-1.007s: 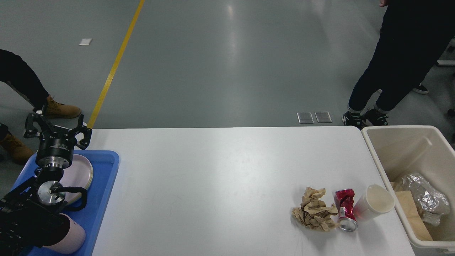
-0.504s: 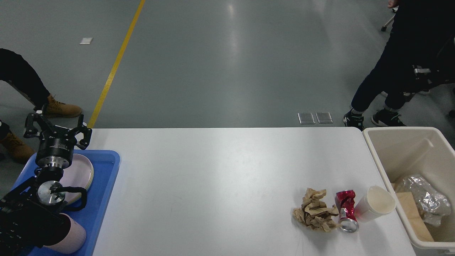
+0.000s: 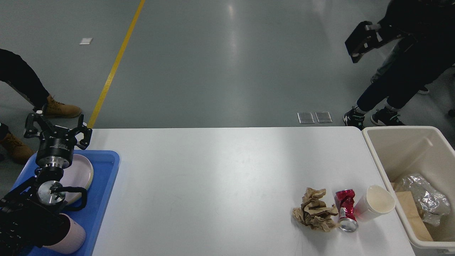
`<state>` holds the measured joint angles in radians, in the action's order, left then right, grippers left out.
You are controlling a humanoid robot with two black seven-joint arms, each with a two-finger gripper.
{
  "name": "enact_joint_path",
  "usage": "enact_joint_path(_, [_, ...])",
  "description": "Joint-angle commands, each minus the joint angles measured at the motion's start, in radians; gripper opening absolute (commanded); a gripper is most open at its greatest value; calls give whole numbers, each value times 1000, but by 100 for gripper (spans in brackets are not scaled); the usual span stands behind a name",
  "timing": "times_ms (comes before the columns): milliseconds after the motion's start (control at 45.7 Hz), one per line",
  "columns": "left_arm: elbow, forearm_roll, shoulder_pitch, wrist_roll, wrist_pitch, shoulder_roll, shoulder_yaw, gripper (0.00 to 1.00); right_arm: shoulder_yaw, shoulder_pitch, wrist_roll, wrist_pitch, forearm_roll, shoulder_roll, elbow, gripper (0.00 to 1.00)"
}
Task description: Tidy desktop
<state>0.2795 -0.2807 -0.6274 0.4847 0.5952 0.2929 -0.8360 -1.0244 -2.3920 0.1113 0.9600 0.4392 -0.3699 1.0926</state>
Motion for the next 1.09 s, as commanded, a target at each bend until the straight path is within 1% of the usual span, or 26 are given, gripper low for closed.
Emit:
enact_joint_path(0, [1,0,0,0,0,0,0,96,6,-15,2,0,-2,0,0,100])
enact_joint_path(175, [0,0,0,0,0,0,0,96,-35,-15,7,0,0,-14,0,100])
enact_joint_path(307, [0,0,0,0,0,0,0,96,-106,-7,8,0,0,-60,4,100])
enact_joint_path(328, [0,0,0,0,0,0,0,96,-140,-4,8,0,4,-79,39,100])
enact_joint_path(394, [0,0,0,0,0,0,0,96,-206,-4,8,0,7,-96,122,100])
enact_joint_path(460, [0,0,0,0,0,0,0,96,-276,-4,7,0,10,-101,239,100])
enact_joint_path(569, [1,0,0,0,0,0,0,96,-344,-3,8,-258,12,-100,443,100])
enact_joint_path(635, [0,0,0,-1,0,0,0,96,-362,1,8,-355,12,-101,524,100])
enact_joint_path(744, [0,0,0,0,0,0,0,96,-361,40,8,-385,10,-106,556,100])
enact_joint_path(854, [1,0,2,0,0,0,0,96,-352,161,8,-420,13,-104,552,100])
enact_joint_path(985, [1,0,0,0,0,0,0,96,-327,286,8,-504,15,-103,530,100])
enact_joint_path(1073, [1,0,0,0,0,0,0,96,-309,344,7,-523,12,-109,500,100])
